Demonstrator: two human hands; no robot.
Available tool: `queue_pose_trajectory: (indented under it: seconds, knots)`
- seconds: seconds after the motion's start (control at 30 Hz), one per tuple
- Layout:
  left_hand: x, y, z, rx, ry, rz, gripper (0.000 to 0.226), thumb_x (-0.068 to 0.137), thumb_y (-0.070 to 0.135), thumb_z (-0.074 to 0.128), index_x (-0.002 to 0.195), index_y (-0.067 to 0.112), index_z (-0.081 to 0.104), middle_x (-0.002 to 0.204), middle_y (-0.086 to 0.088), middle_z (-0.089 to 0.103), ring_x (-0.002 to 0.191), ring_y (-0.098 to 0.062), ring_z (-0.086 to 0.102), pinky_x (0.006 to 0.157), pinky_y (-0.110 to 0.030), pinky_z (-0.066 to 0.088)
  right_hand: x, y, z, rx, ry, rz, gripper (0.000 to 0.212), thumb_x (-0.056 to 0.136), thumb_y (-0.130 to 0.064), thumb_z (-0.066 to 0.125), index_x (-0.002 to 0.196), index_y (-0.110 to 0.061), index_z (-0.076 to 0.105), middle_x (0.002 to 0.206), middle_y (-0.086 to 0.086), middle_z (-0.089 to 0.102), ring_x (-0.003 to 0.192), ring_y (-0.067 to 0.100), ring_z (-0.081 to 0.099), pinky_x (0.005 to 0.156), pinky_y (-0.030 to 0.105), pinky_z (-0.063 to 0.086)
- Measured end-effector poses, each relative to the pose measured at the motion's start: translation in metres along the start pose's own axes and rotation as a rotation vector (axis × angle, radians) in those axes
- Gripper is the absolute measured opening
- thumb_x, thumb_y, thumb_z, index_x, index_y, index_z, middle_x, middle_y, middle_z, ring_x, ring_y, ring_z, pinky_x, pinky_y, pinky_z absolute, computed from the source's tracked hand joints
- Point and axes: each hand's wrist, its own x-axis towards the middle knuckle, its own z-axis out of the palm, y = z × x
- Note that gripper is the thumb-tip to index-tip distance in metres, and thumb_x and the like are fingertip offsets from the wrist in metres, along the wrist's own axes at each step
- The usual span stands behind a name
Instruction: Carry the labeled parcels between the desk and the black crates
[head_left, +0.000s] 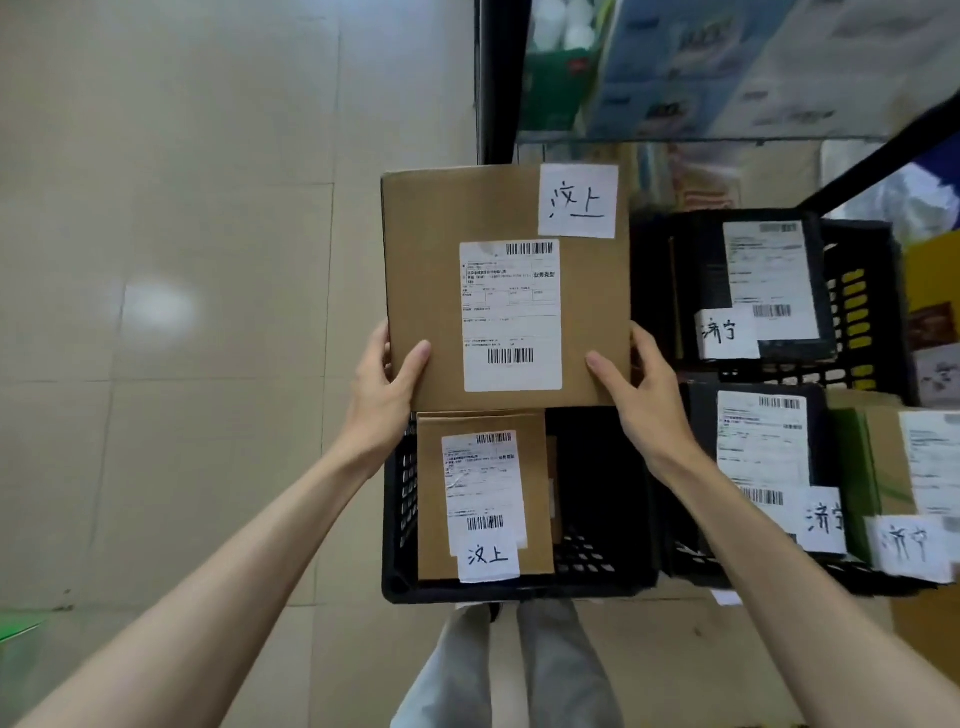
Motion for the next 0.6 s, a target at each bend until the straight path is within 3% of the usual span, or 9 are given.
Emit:
queue_pose_trajectory:
  seconds: [0.1,0.33,0.47,0.6]
  knots:
    - [0.012,-0.013,0.006,0.024,-0.009,-0.024,0.050,0.104,0.032,0.057,0.150,0.021,0.042,0.137,0.004,0.062,0.123,-0.009,0.061,0.105,-0.036,0.053,0.013,0.014,0.002,0.012,-0.004,0.023,0.059,0.097,-0.025,0.064,0.151,-0.024,0.040,0.129,-0.015,0.060,0.112,-0.011,0.057,0.090,0.010,0.049]
    - [0.026,-0.044,0.013,0.105,-0.018,-0.087,0.049,0.103,0.033,0.057,0.149,0.020,0.043,0.139,0.006,0.061,0.124,-0.005,0.059,0.109,-0.038,0.049,0.025,0.047,0.010,0.002,-0.031,0.081,0.059,0.098,-0.026,0.062,0.152,-0.026,0.038,0.125,-0.021,0.060,0.114,-0.008,0.057,0.097,0.018,0.049]
    - [0.041,-0.056,0.019,0.166,-0.004,-0.128,0.053,0.104,0.037,0.056,0.151,0.021,0.040,0.142,0.006,0.058,0.127,-0.007,0.057,0.113,-0.040,0.045,0.038,0.058,0.014,-0.008,-0.029,0.094,0.059,0.098,-0.027,0.063,0.152,-0.025,0.039,0.132,-0.013,0.060,0.116,-0.003,0.058,0.102,0.023,0.048]
    - [0.048,-0.064,0.024,0.199,0.002,-0.155,0.054,0.104,0.038,0.055,0.152,0.020,0.038,0.143,0.007,0.057,0.128,-0.007,0.056,0.115,-0.038,0.043,0.046,0.070,0.017,-0.045,-0.040,0.095,0.058,0.098,-0.027,0.062,0.151,-0.024,0.039,0.130,-0.014,0.059,0.107,-0.015,0.054,0.088,0.006,0.047]
